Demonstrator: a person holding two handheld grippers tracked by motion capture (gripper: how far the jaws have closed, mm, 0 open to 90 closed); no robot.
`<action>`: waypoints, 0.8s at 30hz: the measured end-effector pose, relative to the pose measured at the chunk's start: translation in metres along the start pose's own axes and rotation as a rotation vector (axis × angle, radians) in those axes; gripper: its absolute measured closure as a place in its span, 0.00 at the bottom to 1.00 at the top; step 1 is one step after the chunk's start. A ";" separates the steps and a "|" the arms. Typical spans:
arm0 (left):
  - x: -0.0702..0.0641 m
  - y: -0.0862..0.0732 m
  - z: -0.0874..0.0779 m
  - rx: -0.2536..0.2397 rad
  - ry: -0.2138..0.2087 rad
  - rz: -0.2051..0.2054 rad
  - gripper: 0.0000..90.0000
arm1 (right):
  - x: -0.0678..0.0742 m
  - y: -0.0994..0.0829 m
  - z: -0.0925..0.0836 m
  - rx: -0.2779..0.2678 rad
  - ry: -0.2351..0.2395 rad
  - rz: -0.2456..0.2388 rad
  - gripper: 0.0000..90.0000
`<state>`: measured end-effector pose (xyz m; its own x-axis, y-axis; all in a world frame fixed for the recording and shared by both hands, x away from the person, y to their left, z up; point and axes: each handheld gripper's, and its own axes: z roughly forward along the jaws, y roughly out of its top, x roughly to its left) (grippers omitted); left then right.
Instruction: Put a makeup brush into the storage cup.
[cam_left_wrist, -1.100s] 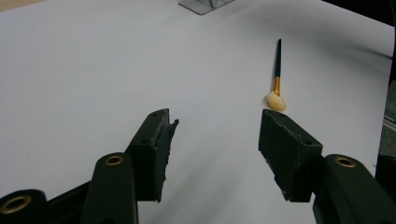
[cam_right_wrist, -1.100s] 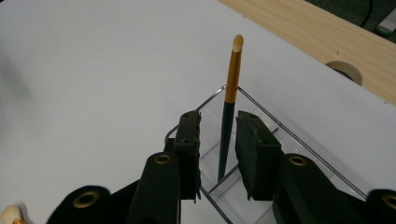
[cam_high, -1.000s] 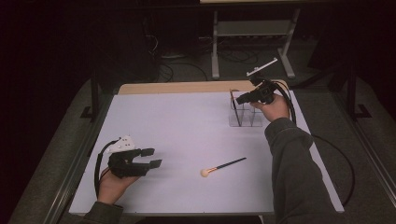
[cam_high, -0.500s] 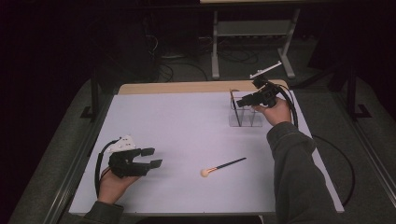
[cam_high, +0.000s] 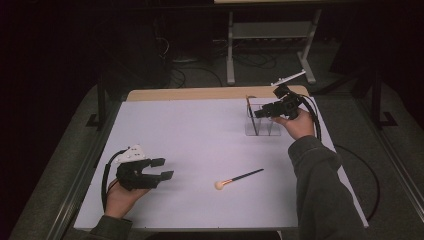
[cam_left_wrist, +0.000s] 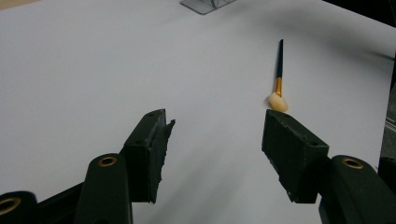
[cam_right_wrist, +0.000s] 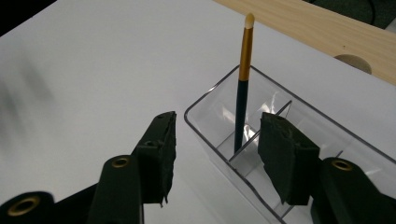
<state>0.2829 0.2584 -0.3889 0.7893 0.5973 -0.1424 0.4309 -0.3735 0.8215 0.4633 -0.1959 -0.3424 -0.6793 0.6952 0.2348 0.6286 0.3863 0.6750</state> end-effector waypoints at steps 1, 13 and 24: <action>0.000 0.000 0.000 0.001 0.000 -0.001 0.44 | 0.001 -0.001 0.000 -0.001 0.000 -0.001 0.48; -0.001 0.001 0.000 0.008 0.004 0.008 0.43 | 0.009 -0.013 -0.008 -0.016 0.022 -0.007 0.45; -0.001 0.001 0.002 0.011 0.004 0.009 0.42 | 0.016 -0.024 -0.015 -0.029 0.030 -0.026 0.43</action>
<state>0.2836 0.2566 -0.3889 0.7912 0.5969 -0.1329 0.4286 -0.3863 0.8168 0.4315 -0.2035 -0.3446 -0.7069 0.6662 0.2377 0.5996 0.3861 0.7010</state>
